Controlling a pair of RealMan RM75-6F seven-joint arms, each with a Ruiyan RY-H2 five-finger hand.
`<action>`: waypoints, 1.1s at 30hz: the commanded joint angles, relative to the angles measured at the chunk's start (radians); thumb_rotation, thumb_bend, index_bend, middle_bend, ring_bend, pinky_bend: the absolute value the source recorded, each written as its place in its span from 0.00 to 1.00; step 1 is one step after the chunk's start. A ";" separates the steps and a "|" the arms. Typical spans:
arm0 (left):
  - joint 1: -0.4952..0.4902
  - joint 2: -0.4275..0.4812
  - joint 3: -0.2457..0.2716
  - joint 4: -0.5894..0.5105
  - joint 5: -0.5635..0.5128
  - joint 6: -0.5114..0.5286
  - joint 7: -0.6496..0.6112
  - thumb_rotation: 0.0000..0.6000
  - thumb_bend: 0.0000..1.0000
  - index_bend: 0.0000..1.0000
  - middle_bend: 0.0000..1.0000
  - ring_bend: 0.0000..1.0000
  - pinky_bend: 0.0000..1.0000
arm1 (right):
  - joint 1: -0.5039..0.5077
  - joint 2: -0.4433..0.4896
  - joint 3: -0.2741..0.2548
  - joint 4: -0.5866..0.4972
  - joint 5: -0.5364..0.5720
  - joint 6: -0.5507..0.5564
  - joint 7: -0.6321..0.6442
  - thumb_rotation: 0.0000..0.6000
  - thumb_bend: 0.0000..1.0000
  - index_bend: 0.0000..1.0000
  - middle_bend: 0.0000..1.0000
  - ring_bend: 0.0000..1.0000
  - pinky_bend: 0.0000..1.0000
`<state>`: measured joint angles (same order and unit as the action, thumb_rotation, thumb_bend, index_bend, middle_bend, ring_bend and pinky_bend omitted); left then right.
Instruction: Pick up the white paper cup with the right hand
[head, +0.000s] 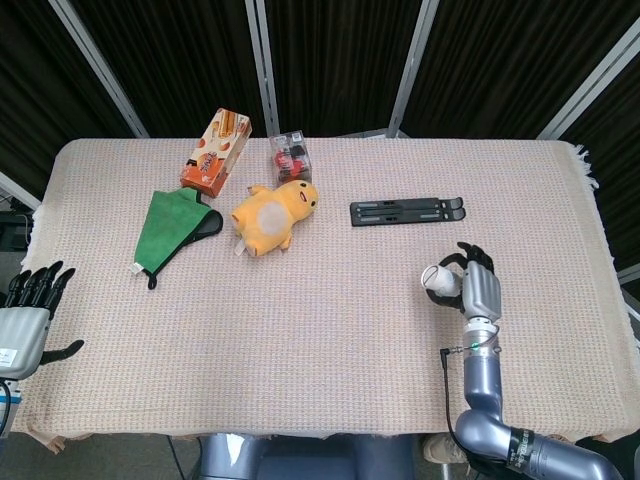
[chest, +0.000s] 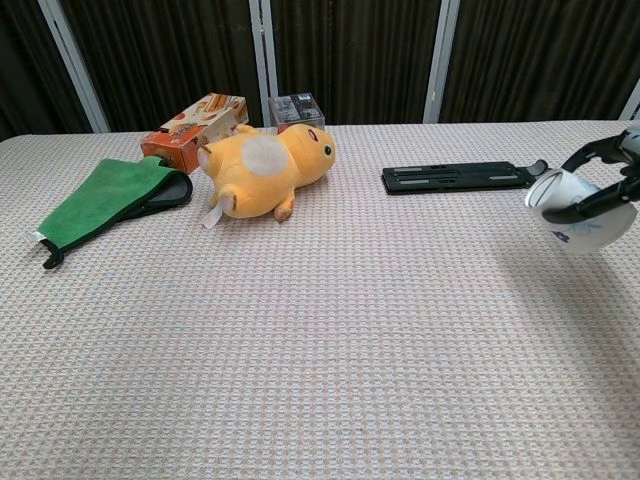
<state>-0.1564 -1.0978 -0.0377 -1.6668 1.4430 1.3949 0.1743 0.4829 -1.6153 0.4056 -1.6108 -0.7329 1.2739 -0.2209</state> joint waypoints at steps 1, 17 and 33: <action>0.000 0.000 0.000 0.000 0.000 0.000 0.000 1.00 0.00 0.00 0.00 0.00 0.00 | -0.034 -0.034 0.057 0.011 -0.012 -0.023 0.152 1.00 0.21 0.47 0.16 0.00 0.00; 0.001 -0.002 0.000 0.002 0.001 0.002 -0.001 1.00 0.00 0.00 0.00 0.00 0.00 | -0.051 -0.121 0.024 0.066 -0.006 -0.039 0.213 1.00 0.21 0.47 0.16 0.00 0.00; 0.000 -0.001 0.000 0.002 0.002 0.002 0.000 1.00 0.00 0.00 0.00 0.00 0.00 | -0.073 -0.112 0.001 0.058 0.027 -0.035 0.158 1.00 0.21 0.47 0.16 0.00 0.00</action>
<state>-0.1561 -1.0990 -0.0374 -1.6649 1.4451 1.3968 0.1748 0.4124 -1.7296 0.4081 -1.5504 -0.7093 1.2374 -0.0597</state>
